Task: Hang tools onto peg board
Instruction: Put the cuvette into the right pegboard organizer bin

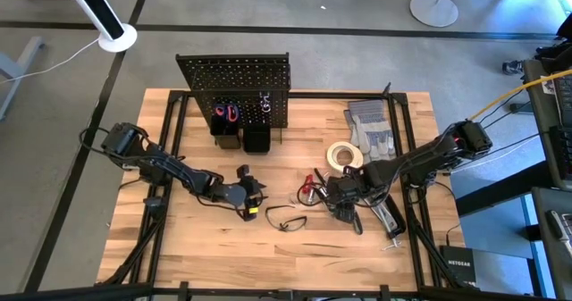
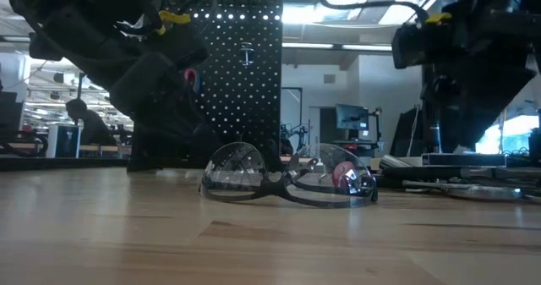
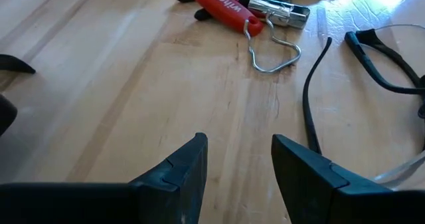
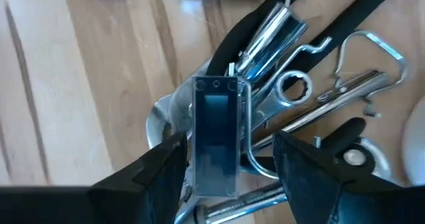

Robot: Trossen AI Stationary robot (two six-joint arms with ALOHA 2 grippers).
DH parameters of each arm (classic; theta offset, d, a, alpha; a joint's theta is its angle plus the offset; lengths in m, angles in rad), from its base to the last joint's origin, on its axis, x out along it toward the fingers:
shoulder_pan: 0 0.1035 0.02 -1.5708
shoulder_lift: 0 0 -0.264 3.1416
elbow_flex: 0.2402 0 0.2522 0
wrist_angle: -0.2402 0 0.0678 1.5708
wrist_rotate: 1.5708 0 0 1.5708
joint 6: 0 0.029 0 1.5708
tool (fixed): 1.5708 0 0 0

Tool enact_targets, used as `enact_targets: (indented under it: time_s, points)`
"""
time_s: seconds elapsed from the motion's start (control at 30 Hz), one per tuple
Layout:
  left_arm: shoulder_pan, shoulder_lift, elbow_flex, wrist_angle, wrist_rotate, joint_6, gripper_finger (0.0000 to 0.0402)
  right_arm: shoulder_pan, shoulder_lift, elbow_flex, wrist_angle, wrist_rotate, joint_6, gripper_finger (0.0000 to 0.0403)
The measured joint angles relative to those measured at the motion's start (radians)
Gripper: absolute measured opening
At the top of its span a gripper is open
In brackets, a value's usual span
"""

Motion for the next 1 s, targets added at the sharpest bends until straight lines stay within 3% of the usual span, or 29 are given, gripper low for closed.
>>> enact_targets:
  time_s: [0.27, 0.77, 1.0]
  points:
    - [0.02, 0.0, 0.0, 0.0, 0.001, 0.002, 0.0155, 0.003, 0.0, -0.045, 0.091, -0.014, 0.028, 0.0211]
    - [0.019, -0.001, 0.0, 0.006, 0.001, 0.0, 0.0155, 0.04, 0.029, -0.066, 0.128, 0.067, 0.047, 0.0124]
    - [0.019, -0.001, -0.001, 0.007, 0.001, -0.001, 0.0155, 0.04, 0.045, -0.058, 0.128, 0.072, 0.049, 0.0126]
